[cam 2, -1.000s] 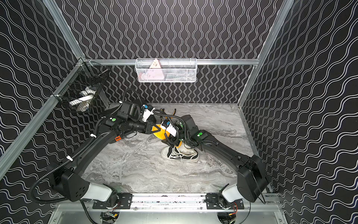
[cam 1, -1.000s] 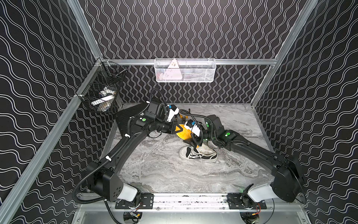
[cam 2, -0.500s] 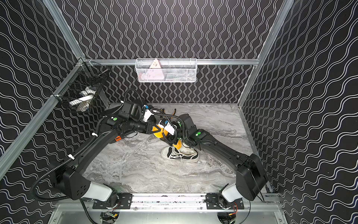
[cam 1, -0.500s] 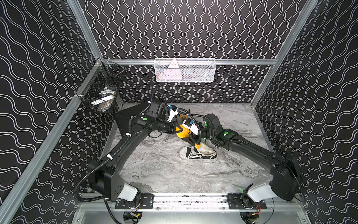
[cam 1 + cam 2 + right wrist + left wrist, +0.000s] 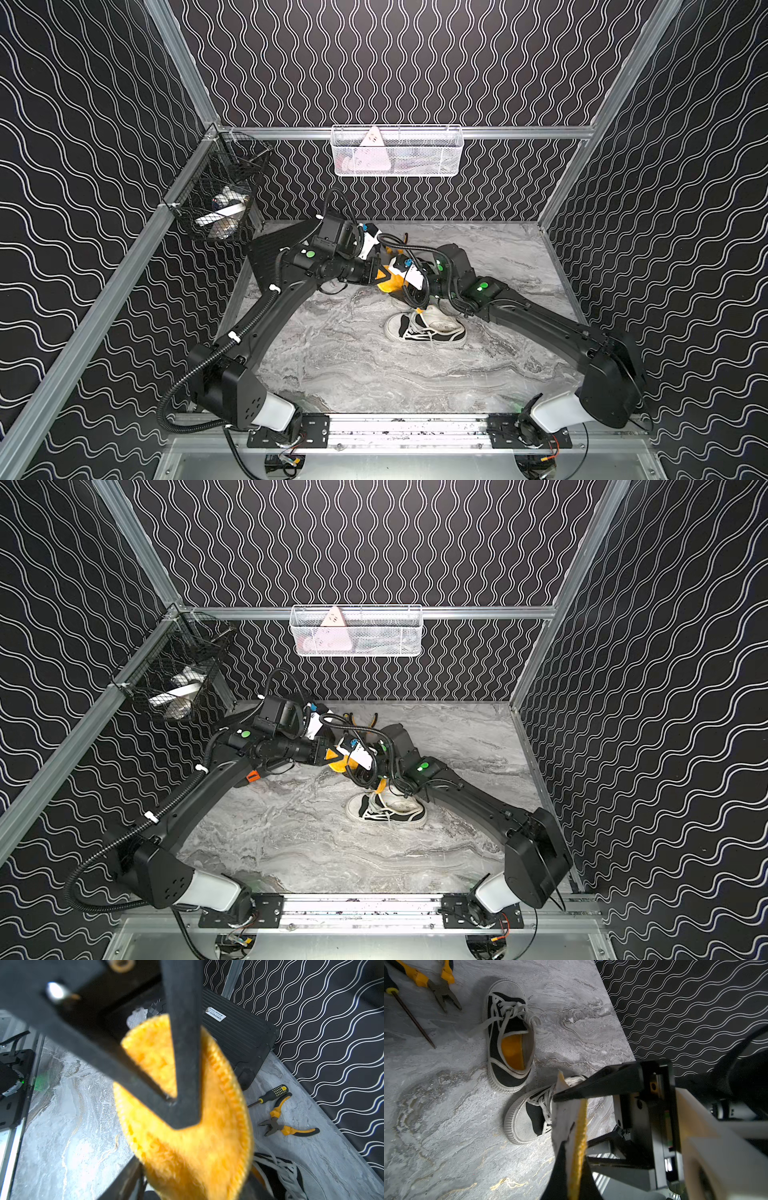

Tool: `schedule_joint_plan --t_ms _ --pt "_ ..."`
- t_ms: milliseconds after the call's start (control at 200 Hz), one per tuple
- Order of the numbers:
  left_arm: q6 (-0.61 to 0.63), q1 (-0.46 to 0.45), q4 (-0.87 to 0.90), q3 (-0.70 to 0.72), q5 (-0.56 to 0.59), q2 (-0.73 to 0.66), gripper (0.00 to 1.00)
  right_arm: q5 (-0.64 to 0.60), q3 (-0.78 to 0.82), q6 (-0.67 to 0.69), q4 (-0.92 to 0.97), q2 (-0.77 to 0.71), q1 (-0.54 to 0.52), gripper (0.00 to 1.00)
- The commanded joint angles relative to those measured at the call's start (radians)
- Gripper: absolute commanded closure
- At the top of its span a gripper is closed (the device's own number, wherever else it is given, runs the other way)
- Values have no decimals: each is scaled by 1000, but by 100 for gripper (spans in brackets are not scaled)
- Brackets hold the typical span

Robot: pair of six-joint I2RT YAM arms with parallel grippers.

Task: Insert the insole into the shoe
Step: Pick up the insole from the center of the board.

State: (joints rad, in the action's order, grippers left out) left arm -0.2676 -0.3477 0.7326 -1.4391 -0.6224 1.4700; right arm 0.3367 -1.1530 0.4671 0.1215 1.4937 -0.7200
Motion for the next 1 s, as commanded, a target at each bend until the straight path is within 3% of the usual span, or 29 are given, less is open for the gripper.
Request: schedule_joint_plan --t_ms 0,365,590,921,996 --pt "-44 1 2 -10 17 3 100 -6 13 -12 -59 -25 -1 46" --pt "-77 1 -13 -1 26 1 100 -34 53 -49 -97 -20 -1 57" --pt "-99 1 -12 -3 76 7 96 -51 35 -73 -81 -10 1 53" --pt "-123 4 -23 -34 142 -9 62 -73 -57 -83 37 22 16 54" --pt "-121 4 0 -48 201 -15 56 -71 -60 -91 51 25 28 54"
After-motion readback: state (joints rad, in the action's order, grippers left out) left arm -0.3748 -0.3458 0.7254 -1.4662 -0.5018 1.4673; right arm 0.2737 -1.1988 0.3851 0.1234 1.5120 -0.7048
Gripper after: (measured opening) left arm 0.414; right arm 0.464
